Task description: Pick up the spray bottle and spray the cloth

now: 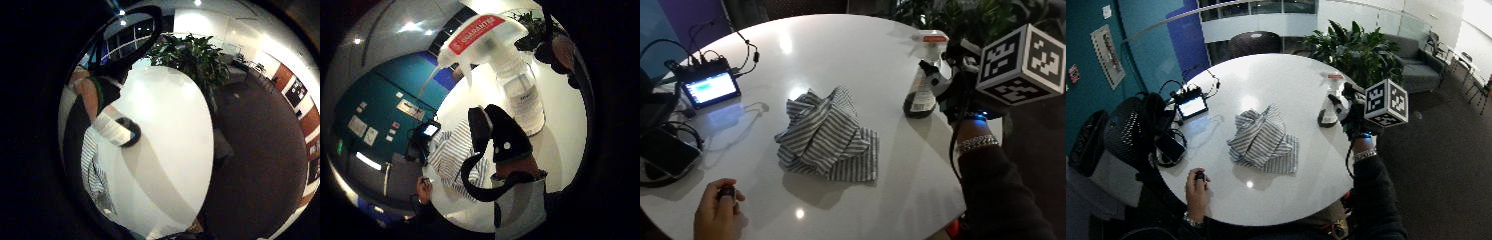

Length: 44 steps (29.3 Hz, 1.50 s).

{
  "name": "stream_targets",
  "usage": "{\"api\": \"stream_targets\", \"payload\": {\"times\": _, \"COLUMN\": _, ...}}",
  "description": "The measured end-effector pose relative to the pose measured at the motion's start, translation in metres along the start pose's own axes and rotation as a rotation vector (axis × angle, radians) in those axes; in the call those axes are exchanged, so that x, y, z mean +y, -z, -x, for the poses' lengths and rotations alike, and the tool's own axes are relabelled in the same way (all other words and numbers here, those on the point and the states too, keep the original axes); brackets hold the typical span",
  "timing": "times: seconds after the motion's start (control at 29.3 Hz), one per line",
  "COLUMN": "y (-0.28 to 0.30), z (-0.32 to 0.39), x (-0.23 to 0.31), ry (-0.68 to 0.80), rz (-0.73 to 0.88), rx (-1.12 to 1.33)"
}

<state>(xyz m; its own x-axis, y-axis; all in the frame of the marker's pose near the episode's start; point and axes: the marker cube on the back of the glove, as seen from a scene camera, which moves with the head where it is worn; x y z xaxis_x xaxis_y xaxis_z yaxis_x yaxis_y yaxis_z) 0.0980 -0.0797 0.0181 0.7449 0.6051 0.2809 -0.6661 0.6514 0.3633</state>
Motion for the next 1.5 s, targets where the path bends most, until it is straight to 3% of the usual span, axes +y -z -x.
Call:
{"api": "stream_targets", "payload": {"times": 0.68, "y": -0.071, "z": 0.025, "x": -0.025, "ry": -0.191, "rz": -0.127, "rx": -0.605}}
{"api": "stream_targets", "payload": {"times": 0.96, "y": -0.068, "z": 0.020, "x": -0.027, "ry": -0.089, "rz": -0.317, "rx": -0.549}}
{"api": "stream_targets", "payload": {"times": 1.3, "y": -0.035, "z": 0.052, "x": -0.045, "ry": 0.205, "rz": -0.300, "rx": -0.397}}
{"api": "stream_targets", "payload": {"times": 1.5, "y": -0.019, "z": 0.080, "x": -0.051, "ry": 0.402, "rz": -0.200, "rx": -0.290}}
